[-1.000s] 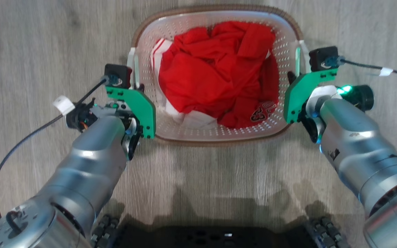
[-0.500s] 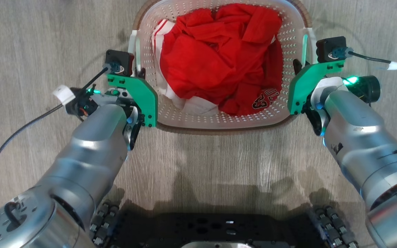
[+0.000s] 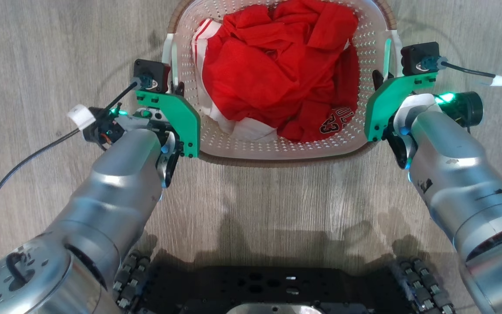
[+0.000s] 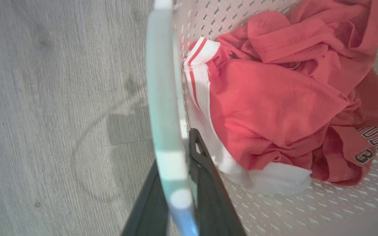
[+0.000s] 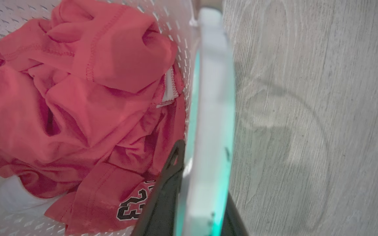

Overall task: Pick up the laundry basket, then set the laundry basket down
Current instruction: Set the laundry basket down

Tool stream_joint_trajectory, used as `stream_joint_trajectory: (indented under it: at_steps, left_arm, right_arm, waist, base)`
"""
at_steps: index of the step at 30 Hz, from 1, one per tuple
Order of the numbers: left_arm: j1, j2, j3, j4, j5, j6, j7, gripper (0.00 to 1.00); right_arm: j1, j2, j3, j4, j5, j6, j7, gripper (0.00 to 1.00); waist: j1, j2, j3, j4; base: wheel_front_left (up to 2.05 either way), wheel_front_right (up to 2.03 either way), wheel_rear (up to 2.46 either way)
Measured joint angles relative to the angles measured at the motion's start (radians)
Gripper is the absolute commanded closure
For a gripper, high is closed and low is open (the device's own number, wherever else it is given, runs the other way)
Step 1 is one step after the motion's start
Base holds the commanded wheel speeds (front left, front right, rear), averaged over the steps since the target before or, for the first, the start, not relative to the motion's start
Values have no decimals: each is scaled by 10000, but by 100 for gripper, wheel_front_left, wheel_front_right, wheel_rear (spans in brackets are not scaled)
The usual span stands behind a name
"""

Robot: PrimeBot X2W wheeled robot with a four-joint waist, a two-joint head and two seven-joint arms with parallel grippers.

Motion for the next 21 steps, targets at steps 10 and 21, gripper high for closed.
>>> stream_joint_trajectory:
  at_steps: [10, 21]
  left_arm:
    - [-59, 0, -186, -88, -174, 75, -2, 100]
    - [-205, 4, -391, -111, -359, 88, -31, 100]
  right_arm:
    - [1, 61, -848, 4, -872, 17, 21, 100]
    - [1, 117, -1647, -36, -1659, 25, 94, 98]
  waist:
    - [0, 0, 138, 16]
    - [0, 0, 241, 32]
  base:
    - [0, 0, 0]
    - [0, 0, 0]
